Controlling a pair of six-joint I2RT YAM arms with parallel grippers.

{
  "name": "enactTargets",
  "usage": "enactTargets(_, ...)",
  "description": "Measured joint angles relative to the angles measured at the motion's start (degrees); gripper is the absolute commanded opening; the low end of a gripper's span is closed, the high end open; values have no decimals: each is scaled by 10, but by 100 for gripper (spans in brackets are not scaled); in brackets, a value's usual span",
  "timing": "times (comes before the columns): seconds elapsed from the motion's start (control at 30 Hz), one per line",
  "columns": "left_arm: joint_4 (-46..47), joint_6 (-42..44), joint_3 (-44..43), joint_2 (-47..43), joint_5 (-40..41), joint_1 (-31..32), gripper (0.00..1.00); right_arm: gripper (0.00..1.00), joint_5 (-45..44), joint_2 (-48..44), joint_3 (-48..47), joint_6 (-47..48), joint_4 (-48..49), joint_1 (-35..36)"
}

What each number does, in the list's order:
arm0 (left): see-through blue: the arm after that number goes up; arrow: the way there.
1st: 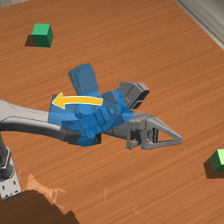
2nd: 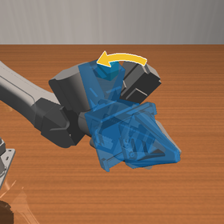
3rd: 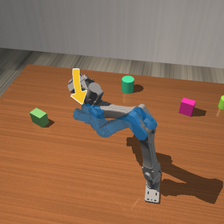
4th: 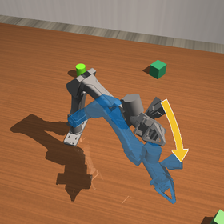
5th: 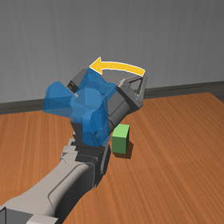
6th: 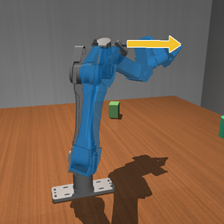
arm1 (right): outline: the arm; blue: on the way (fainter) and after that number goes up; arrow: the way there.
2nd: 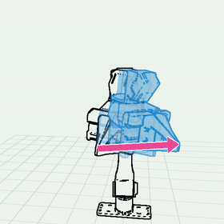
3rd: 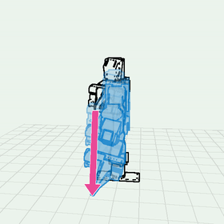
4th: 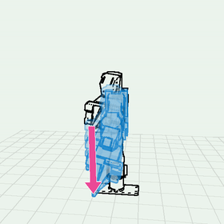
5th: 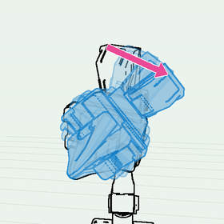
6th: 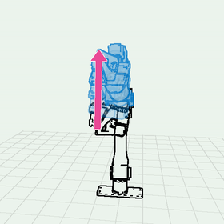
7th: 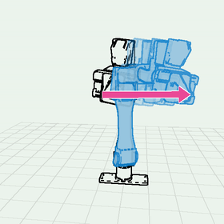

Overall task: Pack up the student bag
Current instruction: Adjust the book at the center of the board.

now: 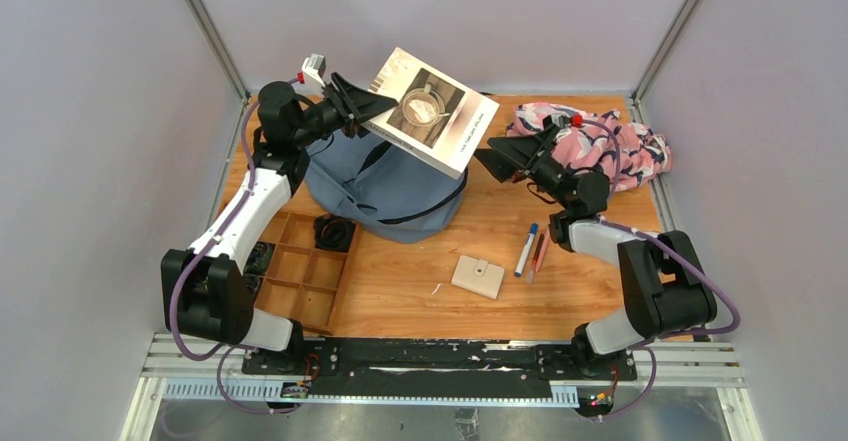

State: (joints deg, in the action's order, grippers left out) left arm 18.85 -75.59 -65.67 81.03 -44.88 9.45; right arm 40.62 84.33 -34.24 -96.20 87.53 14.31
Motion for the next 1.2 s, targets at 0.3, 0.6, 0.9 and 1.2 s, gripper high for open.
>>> enactTargets(0.3, -3, 6, 1, 0, -9, 0, 26, 100, 5, 34, -61, 3, 0, 27)
enactTargets(0.6, -11, 17, 28, -17, -9, 0, 26, 67, 13, 97, -110, 0, 1, 60)
enactTargets(0.9, -10, 32, 28, -21, -10, -1, 28, 56, 10, 122, -124, -5, 0, 73)
enactTargets(1.2, -9, 42, 31, -21, -5, -1, 54, 9, 9, 145, -144, -17, -1, 84)
